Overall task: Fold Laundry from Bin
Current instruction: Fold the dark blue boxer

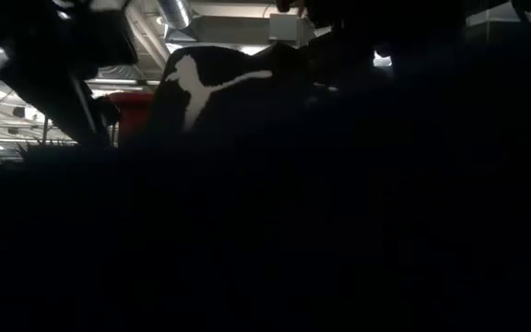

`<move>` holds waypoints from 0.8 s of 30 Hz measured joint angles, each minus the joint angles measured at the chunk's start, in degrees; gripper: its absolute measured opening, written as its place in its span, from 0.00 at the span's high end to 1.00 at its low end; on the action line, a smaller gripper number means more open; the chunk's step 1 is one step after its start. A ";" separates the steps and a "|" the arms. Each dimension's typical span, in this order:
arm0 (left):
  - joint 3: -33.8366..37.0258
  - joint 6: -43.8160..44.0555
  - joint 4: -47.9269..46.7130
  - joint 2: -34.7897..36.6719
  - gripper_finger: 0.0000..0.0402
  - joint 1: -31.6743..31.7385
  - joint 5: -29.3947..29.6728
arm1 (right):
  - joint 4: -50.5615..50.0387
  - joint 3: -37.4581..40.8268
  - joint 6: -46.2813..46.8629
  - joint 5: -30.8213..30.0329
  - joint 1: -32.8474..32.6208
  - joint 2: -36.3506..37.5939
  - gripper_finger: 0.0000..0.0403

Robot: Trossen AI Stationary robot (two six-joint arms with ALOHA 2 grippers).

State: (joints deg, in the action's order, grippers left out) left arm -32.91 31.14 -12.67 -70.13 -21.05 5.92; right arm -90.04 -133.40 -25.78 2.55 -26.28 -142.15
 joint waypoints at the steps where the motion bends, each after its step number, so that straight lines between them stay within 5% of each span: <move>1: 0.00 0.00 -0.83 0.00 0.57 1.17 0.41 | 0.02 0.00 0.21 -0.03 0.04 0.00 0.94; 12: 0.92 -1.73 -3.75 -0.04 0.57 12.56 -4.44 | 0.09 0.00 0.24 -0.01 0.04 -0.04 0.94; 24: 7.48 -1.81 3.49 -0.04 0.57 13.82 -6.67 | 0.13 0.00 0.22 -0.01 0.04 -0.09 0.94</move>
State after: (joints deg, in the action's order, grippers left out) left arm -25.43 29.32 -9.18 -70.17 -7.23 -0.76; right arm -89.91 -133.40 -25.56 2.55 -26.24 -142.23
